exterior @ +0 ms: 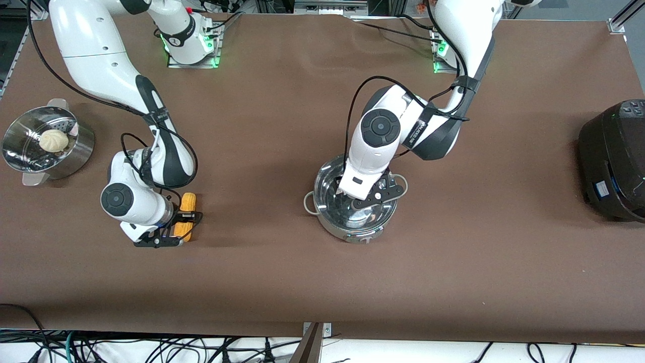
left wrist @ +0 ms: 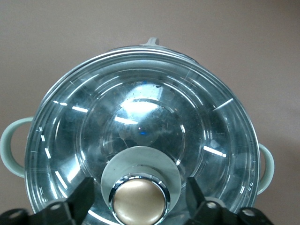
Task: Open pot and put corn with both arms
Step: 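Grasp the glass lid knob with the left gripper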
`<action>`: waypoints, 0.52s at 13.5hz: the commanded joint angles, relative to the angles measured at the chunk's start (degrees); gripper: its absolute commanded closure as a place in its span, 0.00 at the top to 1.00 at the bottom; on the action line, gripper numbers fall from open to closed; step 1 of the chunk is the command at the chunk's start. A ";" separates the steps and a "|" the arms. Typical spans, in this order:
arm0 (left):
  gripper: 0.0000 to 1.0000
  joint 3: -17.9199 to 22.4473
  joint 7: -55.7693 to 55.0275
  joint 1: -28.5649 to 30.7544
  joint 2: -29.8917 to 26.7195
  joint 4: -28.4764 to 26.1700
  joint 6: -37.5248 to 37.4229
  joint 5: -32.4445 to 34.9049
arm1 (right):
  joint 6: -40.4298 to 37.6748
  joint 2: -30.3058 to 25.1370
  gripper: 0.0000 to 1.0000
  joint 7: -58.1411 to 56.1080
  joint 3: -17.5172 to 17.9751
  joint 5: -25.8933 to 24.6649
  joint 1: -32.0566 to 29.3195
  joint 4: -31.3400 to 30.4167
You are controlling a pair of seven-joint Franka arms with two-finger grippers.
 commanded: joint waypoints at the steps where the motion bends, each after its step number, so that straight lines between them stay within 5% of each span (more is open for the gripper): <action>1: 0.71 0.12 -0.32 -0.12 1.31 1.79 0.00 1.79 | -1.33 -0.66 0.53 -0.44 0.12 1.02 0.04 0.27; 3: 0.62 0.12 -0.32 -0.12 1.31 1.79 0.09 1.79 | -1.51 -0.75 0.49 -0.44 0.12 1.02 0.04 0.27; 5: 0.42 0.12 -0.32 -0.03 1.31 1.79 0.09 1.79 | -1.95 -0.75 0.45 -0.44 0.12 1.02 0.04 0.54; 7: 0.00 0.12 -0.49 0.06 1.22 1.79 0.00 1.70 | -1.95 -0.75 0.43 -0.44 0.12 1.02 0.04 0.63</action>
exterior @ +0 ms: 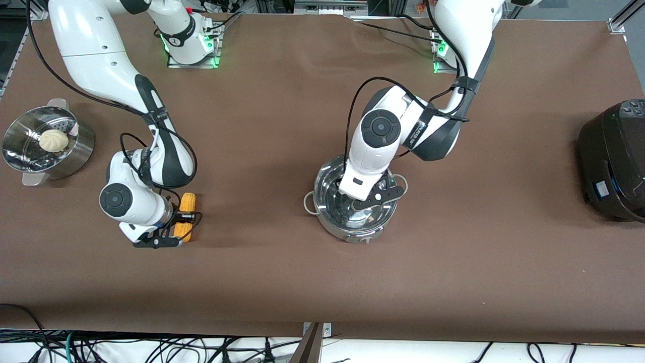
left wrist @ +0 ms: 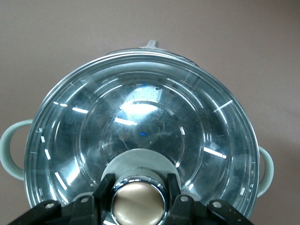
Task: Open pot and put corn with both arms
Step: 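Grasp the glass lid knob with the left gripper, then lift the lid off the pot with the left gripper and move it aside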
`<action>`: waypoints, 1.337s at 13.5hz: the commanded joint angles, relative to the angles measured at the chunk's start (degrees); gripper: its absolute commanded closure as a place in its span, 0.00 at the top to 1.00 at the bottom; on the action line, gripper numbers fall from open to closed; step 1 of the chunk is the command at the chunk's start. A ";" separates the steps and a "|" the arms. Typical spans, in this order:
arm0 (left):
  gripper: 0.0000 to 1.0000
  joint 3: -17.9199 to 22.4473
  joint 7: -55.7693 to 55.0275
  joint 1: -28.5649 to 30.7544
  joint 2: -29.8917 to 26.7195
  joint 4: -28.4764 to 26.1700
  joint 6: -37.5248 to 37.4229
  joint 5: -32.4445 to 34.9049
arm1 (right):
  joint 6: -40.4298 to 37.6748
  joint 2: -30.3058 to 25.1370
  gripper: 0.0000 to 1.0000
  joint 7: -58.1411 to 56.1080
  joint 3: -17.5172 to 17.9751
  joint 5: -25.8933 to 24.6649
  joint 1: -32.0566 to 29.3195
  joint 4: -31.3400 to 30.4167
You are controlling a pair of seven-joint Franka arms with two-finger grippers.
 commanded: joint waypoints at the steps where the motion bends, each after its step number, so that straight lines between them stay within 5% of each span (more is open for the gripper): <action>1: 0.00 0.07 -0.60 -0.05 0.63 1.52 -0.43 1.75 | -1.39 -0.68 0.43 -0.53 0.12 1.01 0.03 0.33; 4: 0.00 0.07 2.02 0.91 -1.48 1.52 -1.92 1.92 | -1.39 -0.68 0.42 -0.44 0.04 1.01 0.03 0.60; 8: 0.00 -0.11 5.71 3.98 -4.73 4.57 -13.41 1.22 | -2.97 -1.03 0.42 -0.44 0.12 1.01 0.12 2.00; 11: 0.00 -0.28 17.29 10.21 -6.75 6.18 -18.10 1.04 | -3.06 -2.34 0.43 -0.53 0.12 1.01 0.03 2.18; 18: 0.00 -0.46 52.02 29.11 -9.22 -1.98 -19.86 0.96 | -17.01 -8.23 0.43 -0.09 2.93 5.13 0.56 9.37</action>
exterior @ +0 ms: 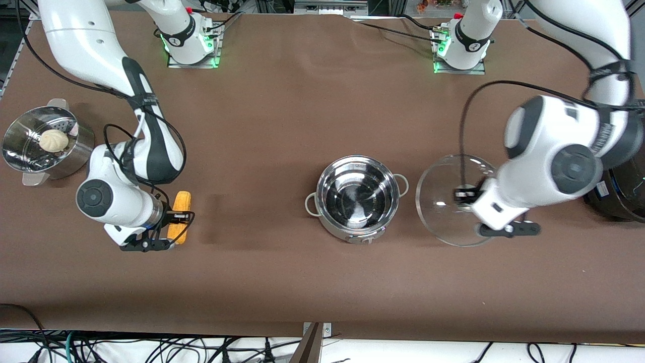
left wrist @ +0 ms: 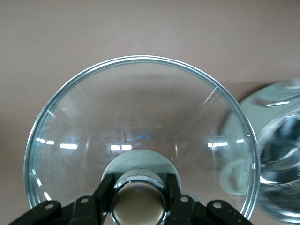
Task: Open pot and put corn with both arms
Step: 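Lift the lid off the pot with the left gripper and move it aside, then carry the corn over the open pot with the right gripper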
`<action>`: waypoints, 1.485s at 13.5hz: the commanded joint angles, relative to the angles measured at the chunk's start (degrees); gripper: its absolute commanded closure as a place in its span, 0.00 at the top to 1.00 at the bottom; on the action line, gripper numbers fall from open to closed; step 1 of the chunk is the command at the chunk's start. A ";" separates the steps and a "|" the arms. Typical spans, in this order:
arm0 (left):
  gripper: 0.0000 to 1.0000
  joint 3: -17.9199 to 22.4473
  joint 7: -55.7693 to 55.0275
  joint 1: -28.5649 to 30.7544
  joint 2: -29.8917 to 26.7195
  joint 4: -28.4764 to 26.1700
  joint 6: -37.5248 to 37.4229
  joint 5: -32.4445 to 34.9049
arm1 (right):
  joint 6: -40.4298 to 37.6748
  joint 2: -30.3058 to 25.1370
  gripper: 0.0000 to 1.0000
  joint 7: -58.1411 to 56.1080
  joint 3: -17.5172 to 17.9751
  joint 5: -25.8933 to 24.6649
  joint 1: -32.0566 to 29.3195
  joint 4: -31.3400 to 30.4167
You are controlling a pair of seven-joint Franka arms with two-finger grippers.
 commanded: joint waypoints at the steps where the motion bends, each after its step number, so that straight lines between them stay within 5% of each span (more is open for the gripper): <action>1: 0.00 -1.08 8.87 5.25 -2.38 -6.47 2.10 0.86 | -7.44 -3.80 0.43 1.40 2.22 4.00 0.46 3.92; 4: 0.00 -1.08 11.88 7.20 -5.79 -21.02 14.90 0.95 | -13.17 -3.81 0.43 10.26 8.36 4.11 1.07 11.66; 7: 0.00 -1.08 11.88 7.20 -10.64 -37.82 31.60 0.95 | -12.13 -2.32 0.43 18.62 9.00 3.75 7.73 17.28; 14: 0.00 -1.08 11.27 7.64 -6.78 -40.06 34.72 0.95 | 3.93 2.51 0.42 27.86 9.00 3.75 20.13 21.78; 15: 0.13 -1.08 11.18 7.64 -6.25 -39.89 34.72 0.95 | 7.01 3.74 0.42 28.57 9.00 3.75 21.36 21.78; 17: 0.59 -1.00 11.26 7.99 -5.55 -39.71 34.64 0.95 | 11.94 5.76 0.42 28.84 9.18 3.84 22.69 21.78; 20: 0.70 -1.08 11.53 8.79 -5.28 -39.45 34.64 0.86 | 15.29 7.96 0.42 31.64 9.00 3.84 24.71 21.78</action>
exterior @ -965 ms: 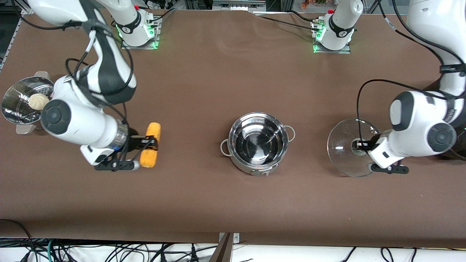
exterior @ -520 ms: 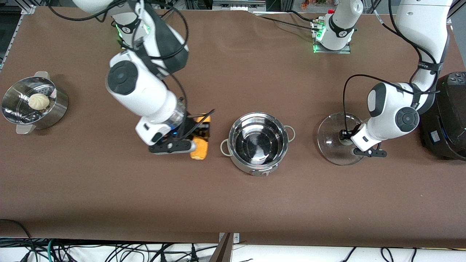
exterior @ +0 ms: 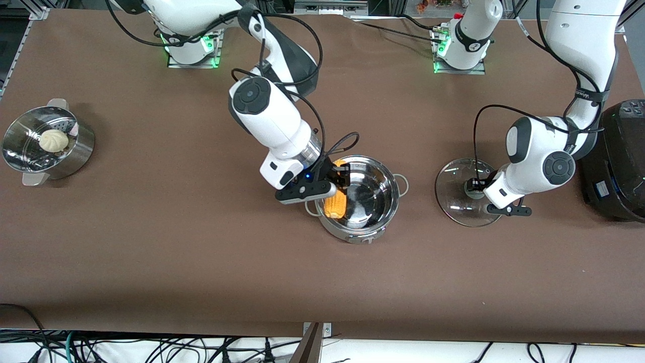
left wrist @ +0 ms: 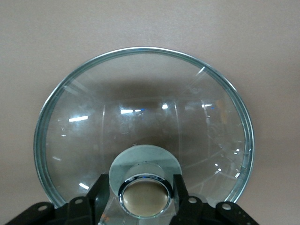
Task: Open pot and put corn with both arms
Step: 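Carry the corn over the open pot with the right gripper, then lower the corn into the pot while the left gripper sets the lid down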
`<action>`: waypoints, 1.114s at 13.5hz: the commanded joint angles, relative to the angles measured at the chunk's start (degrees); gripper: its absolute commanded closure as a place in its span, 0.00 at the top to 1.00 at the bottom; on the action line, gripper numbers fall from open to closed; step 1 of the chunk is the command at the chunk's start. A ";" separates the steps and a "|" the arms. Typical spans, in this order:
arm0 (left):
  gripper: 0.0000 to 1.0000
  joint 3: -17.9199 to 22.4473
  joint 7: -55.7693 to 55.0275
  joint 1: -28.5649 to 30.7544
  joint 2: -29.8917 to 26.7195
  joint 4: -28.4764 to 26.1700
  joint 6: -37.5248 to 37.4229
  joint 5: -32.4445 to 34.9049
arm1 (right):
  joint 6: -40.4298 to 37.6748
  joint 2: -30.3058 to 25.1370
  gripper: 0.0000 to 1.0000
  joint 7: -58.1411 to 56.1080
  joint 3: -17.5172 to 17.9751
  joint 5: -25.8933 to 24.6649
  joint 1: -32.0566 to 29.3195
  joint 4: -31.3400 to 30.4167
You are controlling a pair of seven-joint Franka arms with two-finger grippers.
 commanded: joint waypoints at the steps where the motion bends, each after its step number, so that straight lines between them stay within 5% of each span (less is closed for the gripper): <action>1: 0.70 -0.35 0.43 0.90 -0.31 0.10 0.21 0.87 | 2.10 3.10 0.42 3.15 -0.27 -0.13 1.65 2.74; 3: 0.79 -0.35 0.52 1.16 -0.57 0.28 -0.06 0.87 | 4.82 5.12 0.42 3.16 -0.36 -0.13 2.53 2.74; 4: 1.00 -0.35 0.86 1.34 -0.92 0.63 -0.23 0.87 | 6.06 6.00 0.42 3.16 -0.27 -0.13 2.88 2.74; 11: 1.00 -0.26 0.69 3.80 -14.08 2.56 -6.11 0.96 | 8.00 10.13 0.43 2.81 -0.27 -0.13 4.91 2.74; 15: 1.00 0.26 -0.01 4.93 -17.36 16.41 -26.81 0.96 | 9.23 11.63 0.44 2.80 -0.27 -0.13 4.91 2.74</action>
